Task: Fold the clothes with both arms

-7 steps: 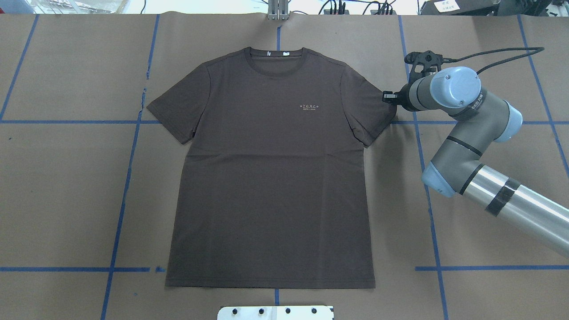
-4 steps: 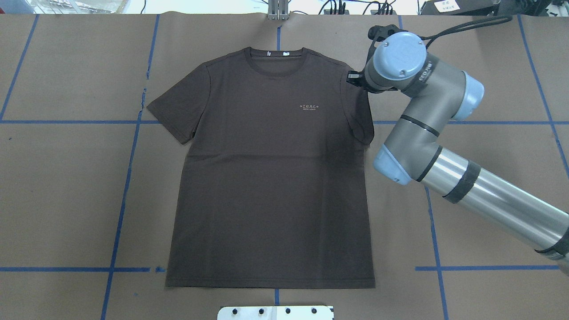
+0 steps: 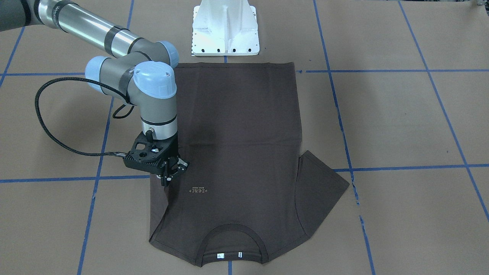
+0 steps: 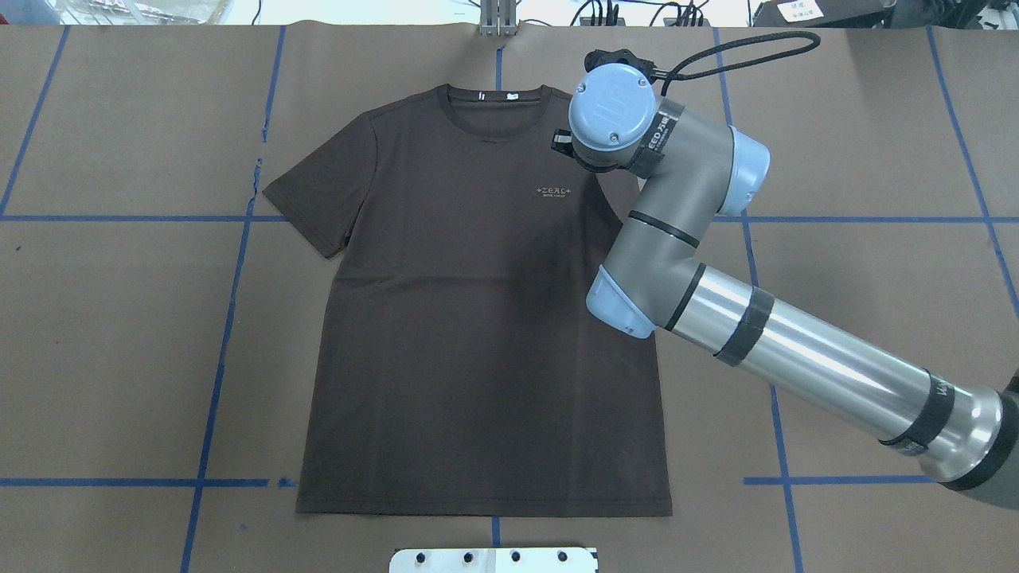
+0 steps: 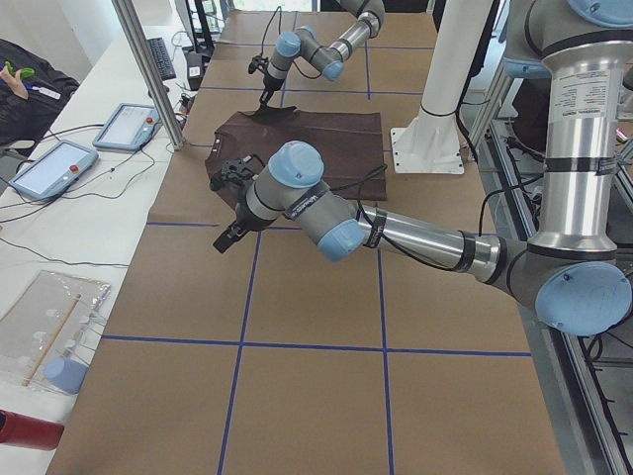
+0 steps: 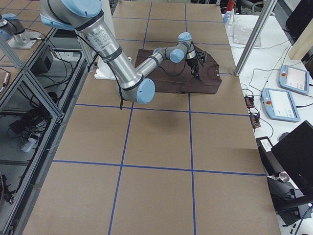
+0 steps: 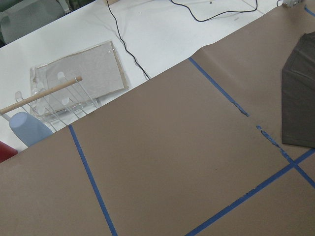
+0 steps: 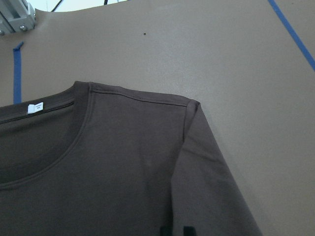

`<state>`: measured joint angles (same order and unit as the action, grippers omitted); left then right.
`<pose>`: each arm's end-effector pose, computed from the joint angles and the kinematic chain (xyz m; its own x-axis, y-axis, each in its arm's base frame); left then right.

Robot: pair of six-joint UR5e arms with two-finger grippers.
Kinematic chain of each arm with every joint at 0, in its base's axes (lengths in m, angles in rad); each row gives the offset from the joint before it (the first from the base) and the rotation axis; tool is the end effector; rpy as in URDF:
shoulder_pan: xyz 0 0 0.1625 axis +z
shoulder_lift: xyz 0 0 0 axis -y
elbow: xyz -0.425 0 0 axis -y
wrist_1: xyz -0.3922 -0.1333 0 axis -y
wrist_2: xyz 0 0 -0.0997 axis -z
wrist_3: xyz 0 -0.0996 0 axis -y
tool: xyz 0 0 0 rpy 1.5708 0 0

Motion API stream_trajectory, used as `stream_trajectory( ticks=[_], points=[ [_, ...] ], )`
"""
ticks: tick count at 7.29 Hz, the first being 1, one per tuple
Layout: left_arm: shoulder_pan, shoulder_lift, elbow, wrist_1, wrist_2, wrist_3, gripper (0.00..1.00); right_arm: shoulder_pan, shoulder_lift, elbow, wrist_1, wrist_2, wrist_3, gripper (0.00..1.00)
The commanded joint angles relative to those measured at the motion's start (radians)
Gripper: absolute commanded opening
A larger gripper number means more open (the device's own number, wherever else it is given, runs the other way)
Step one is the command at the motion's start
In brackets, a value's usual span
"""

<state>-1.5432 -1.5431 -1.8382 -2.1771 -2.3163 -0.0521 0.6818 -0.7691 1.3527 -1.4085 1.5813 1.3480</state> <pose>-0.0522 -0.4917 0.4681 0.7204 0.4927 -0.4881 0.0193 0.6893 0.7242 -0.5172 -0.5901 0.2475 0.6942 0.2789 0.6636 -0.4832 0.8639 0.1424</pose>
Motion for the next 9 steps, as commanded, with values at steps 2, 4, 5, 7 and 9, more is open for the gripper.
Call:
stream_trajectory(
  ticks=[2,4,5,7,9],
  points=[
    [0.0,-0.005,0.005,-0.003,0.0,-0.003,1.0,0.005,0.053,-0.049,-0.004,0.003,-0.039,1.0],
    [0.116,-0.098,0.007,0.0,0.008,-0.221,1.0,0.085,0.056,-0.034,-0.009,0.172,-0.163,1.0],
    [0.243,-0.162,-0.001,-0.025,0.056,-0.288,1.0,0.132,0.042,-0.008,-0.012,0.239,-0.215,1.0],
    [0.49,-0.306,0.078,-0.021,0.179,-0.523,1.0,0.237,-0.094,0.17,-0.088,0.334,-0.396,1.0],
    [0.576,-0.324,0.137,-0.032,0.342,-0.763,0.8,0.332,-0.223,0.291,-0.112,0.442,-0.576,1.0]
  ],
)
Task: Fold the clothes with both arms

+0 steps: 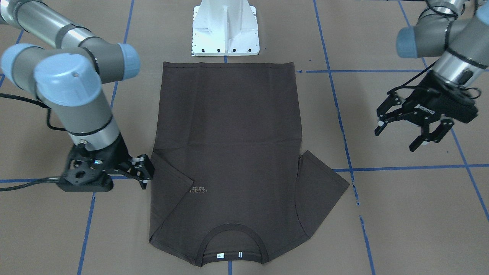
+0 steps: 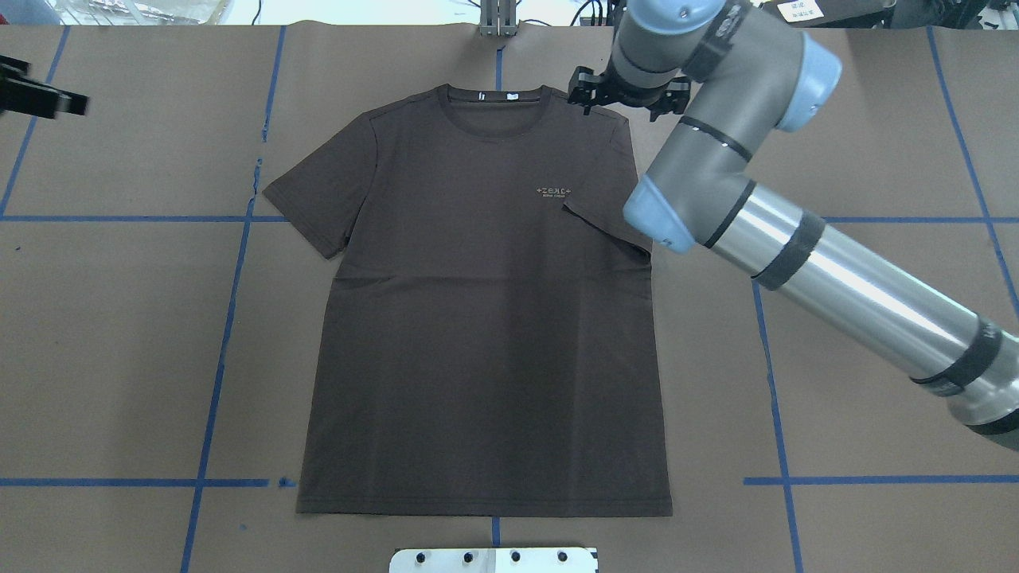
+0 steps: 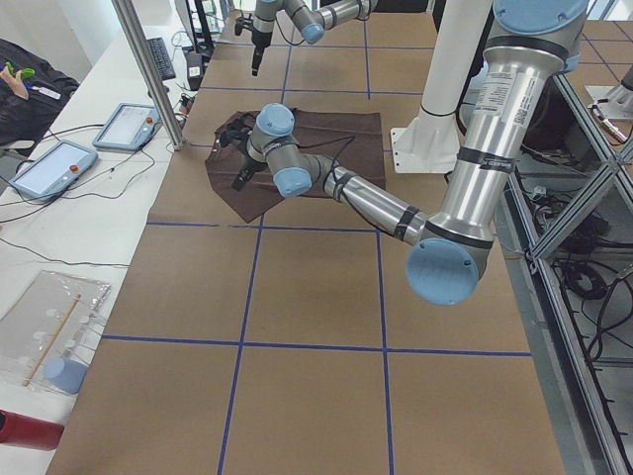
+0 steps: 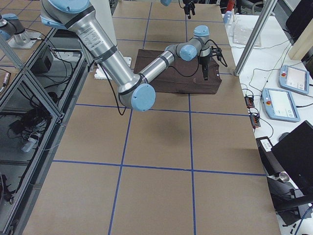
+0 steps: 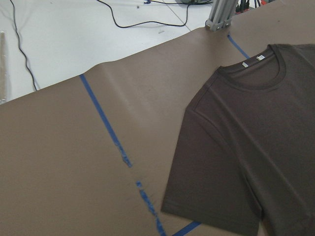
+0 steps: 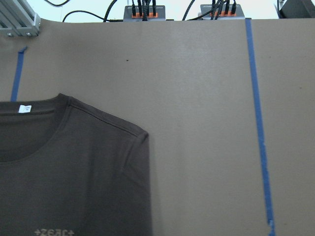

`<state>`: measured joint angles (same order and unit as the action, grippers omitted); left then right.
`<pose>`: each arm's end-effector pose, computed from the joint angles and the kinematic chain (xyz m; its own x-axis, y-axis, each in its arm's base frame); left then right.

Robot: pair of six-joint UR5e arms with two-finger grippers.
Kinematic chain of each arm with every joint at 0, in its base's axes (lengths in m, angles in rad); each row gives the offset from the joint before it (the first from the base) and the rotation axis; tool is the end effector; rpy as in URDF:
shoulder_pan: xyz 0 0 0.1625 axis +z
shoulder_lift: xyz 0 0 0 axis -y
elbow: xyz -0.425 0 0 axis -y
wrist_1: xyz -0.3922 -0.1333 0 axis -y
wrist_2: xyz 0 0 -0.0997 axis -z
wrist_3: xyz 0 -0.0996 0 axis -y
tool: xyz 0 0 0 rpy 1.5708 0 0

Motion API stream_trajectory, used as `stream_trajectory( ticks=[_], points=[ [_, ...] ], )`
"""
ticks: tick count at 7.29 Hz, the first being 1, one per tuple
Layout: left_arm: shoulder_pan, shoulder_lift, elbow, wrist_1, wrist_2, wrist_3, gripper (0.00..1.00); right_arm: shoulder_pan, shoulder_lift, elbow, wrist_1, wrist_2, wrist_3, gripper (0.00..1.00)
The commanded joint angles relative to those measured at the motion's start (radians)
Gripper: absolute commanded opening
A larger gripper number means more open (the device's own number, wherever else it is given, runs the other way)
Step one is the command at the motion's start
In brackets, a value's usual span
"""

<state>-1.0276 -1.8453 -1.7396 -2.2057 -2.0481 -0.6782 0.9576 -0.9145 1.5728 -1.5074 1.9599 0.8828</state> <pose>0.2324 -0.5543 0.3574 0.5826 0.3733 -0.7220 0.1555 0.8207 0.5498 -0.3278 -0.6318 0.2626 0.7226 0.0060 0.6912 -0.1988 0.9595 0.1995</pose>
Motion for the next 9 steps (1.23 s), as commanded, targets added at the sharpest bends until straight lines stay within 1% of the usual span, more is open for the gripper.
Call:
stream_trajectory(
  ticks=[1,2,3,4,6,7,8,9],
  points=[
    [0.064,-0.053,0.105,-0.012,0.077,-0.212,0.58,0.069,-0.111,0.076,0.001,0.082,-0.169,1.0],
    [0.079,-0.101,0.206,-0.061,0.097,-0.286,0.48,0.075,-0.122,0.084,0.016,0.085,-0.174,1.0],
    [0.099,-0.139,0.288,-0.081,0.17,-0.319,0.43,0.075,-0.124,0.09,0.016,0.085,-0.173,1.0],
    [0.121,-0.155,0.322,-0.092,0.202,-0.322,0.43,0.075,-0.127,0.09,0.016,0.085,-0.173,1.0],
    [0.144,-0.155,0.402,-0.167,0.204,-0.33,0.43,0.075,-0.127,0.092,0.016,0.085,-0.173,1.0],
    [0.162,-0.16,0.431,-0.195,0.238,-0.363,0.43,0.075,-0.132,0.098,0.016,0.085,-0.171,1.0],
    [0.203,-0.164,0.44,-0.195,0.317,-0.4,0.43,0.075,-0.136,0.099,0.016,0.085,-0.173,1.0],
    [0.228,-0.167,0.442,-0.195,0.327,-0.403,0.43,0.075,-0.136,0.101,0.016,0.085,-0.173,1.0]
  ],
)
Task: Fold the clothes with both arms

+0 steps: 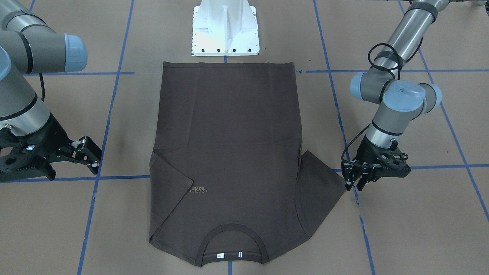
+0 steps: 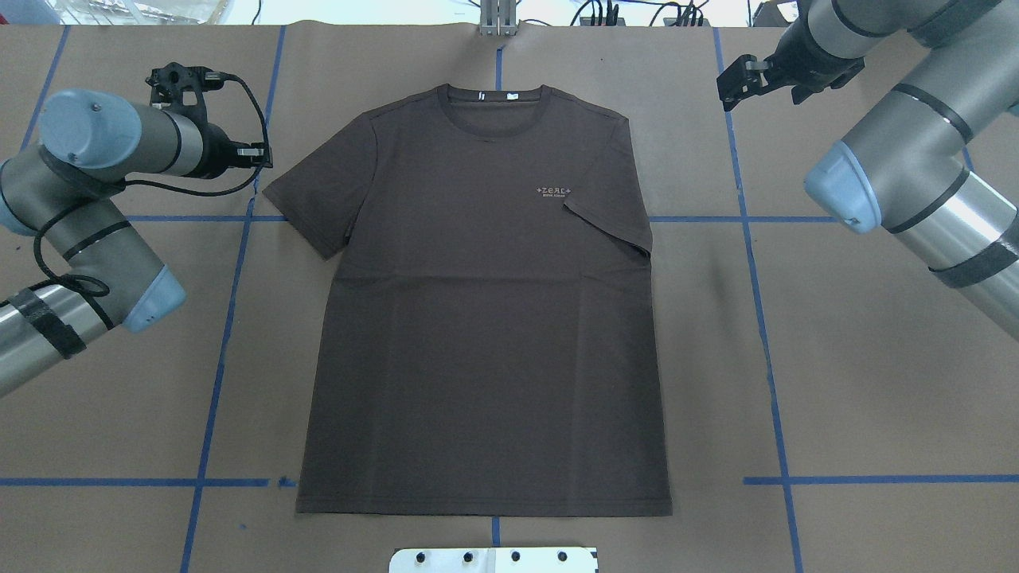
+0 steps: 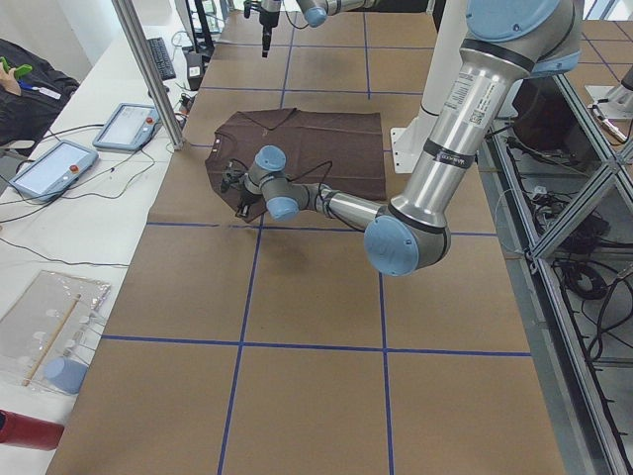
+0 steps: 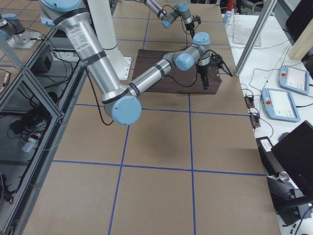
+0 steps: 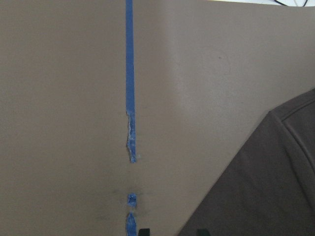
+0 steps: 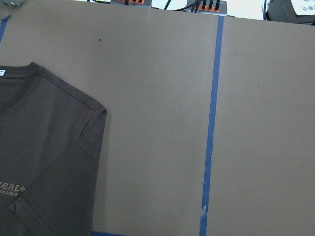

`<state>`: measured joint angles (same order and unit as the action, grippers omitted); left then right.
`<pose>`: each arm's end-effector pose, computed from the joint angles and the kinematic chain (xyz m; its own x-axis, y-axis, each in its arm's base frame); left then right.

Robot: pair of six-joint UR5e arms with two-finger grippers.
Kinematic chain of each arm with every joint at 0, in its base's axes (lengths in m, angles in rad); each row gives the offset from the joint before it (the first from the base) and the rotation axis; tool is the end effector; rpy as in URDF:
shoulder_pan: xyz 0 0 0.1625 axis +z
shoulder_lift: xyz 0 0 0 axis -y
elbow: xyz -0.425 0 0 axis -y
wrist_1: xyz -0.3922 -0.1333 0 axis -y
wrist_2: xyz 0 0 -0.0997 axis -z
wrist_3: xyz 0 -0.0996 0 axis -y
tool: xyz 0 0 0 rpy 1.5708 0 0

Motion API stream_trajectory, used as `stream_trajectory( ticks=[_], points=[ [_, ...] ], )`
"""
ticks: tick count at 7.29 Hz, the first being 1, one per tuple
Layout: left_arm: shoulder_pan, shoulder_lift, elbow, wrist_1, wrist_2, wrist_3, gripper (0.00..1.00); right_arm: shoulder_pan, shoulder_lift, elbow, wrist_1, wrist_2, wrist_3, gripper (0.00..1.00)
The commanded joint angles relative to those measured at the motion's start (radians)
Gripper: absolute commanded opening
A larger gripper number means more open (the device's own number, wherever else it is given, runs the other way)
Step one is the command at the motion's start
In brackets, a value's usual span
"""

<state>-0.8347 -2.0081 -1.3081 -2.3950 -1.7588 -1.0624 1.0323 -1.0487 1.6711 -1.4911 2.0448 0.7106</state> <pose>0.3866 -0.5976 0.4485 0.6205 0.0273 -0.7837 0.3669 0.8732 0.3209 -0.2651 -0.6150 0.3055 0.7198 -0.1101 0.6854 -0.1028 0.9595 0.2622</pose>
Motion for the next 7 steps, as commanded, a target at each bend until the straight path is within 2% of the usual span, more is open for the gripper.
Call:
stream_trajectory(
  ticks=[1,7],
  points=[
    [0.036,-0.005,0.019,-0.007,0.038,-0.019,0.43,-0.001,-0.004,0.002,0.0,-0.002,0.0,1.0],
    [0.036,0.008,0.02,-0.006,0.038,0.009,0.43,0.0,-0.017,0.004,0.002,-0.003,0.0,1.0]
  ],
)
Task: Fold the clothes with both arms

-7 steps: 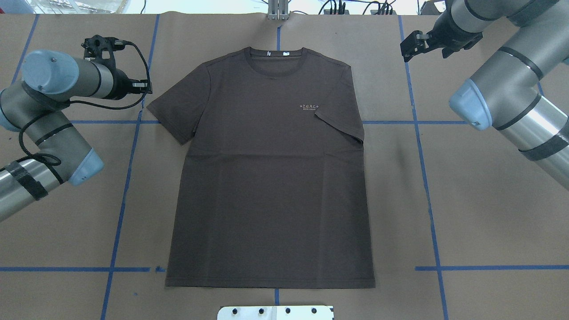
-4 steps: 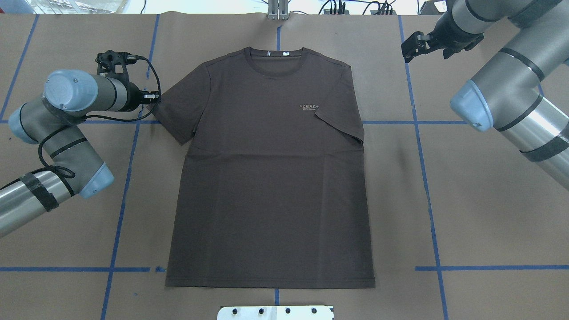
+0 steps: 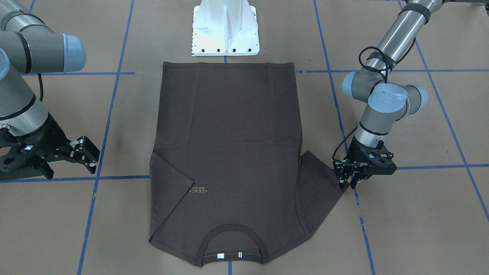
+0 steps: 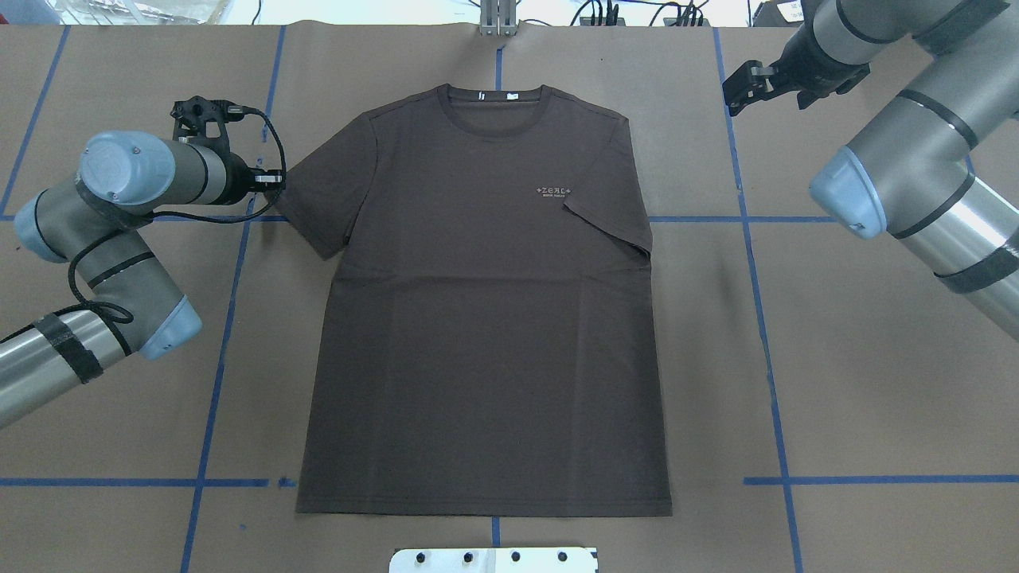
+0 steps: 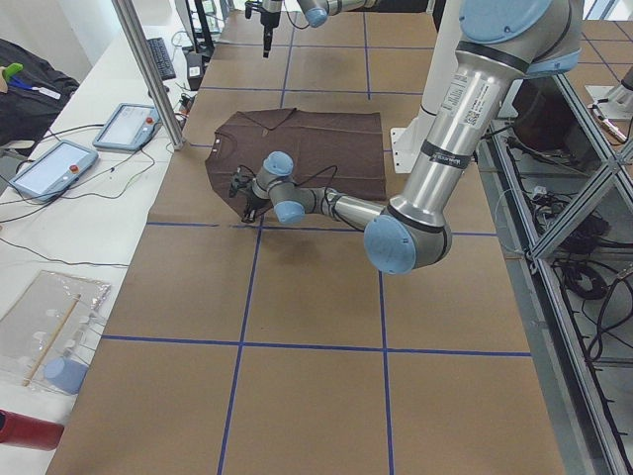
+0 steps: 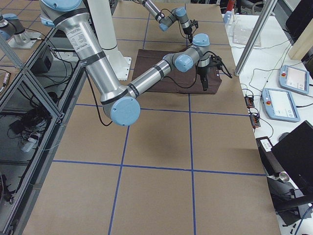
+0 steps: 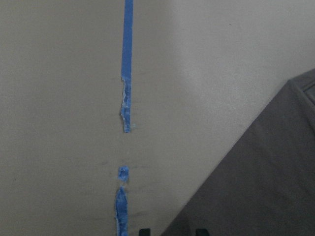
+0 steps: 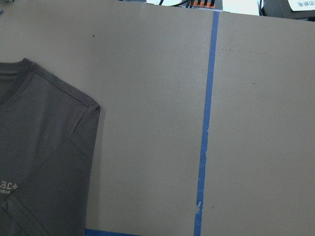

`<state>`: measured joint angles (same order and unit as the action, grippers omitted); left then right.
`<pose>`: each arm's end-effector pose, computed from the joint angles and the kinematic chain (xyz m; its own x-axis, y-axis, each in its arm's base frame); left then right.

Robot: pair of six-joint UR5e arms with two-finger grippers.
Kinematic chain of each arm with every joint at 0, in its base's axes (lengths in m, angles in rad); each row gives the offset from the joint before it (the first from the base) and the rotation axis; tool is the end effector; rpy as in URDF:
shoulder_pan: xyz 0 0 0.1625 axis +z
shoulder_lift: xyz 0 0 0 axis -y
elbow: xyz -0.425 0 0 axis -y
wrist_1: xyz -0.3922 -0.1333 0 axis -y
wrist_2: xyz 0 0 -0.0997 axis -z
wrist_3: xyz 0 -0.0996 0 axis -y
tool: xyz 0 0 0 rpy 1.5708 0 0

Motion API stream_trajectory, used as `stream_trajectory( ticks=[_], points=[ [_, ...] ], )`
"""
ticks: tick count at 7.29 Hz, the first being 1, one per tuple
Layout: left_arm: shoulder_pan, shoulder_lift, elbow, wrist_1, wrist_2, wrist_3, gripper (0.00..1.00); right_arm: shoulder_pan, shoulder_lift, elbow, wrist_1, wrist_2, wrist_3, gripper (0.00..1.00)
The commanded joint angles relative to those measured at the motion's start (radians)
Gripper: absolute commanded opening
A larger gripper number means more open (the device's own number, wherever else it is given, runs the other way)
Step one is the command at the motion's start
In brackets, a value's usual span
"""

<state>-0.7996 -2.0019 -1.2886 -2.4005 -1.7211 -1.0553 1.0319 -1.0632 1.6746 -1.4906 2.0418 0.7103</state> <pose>0.4050 -0.5865 0.4627 0.6453 0.0354 -0.7631 0.3497 0.8744 0.3363 -0.2637 -0.6126 0.3136 0.7250 -0.1040 0.6809 -0.1022 0.9614 0.2556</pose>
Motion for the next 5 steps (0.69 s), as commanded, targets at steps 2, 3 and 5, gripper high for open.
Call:
stream_trajectory(
  ticks=[2,3,5],
  points=[
    [0.0,0.003,0.003,0.001,0.0,0.001,0.43,0.0,-0.006,0.002,0.0,0.001,-0.002,1.0],
    [0.0,0.003,0.006,0.001,0.0,0.003,0.43,0.0,-0.006,0.004,0.0,0.001,-0.002,1.0],
    [0.002,0.003,0.006,0.003,0.0,0.001,0.42,-0.001,-0.011,0.007,0.001,0.003,-0.002,1.0]
  ],
)
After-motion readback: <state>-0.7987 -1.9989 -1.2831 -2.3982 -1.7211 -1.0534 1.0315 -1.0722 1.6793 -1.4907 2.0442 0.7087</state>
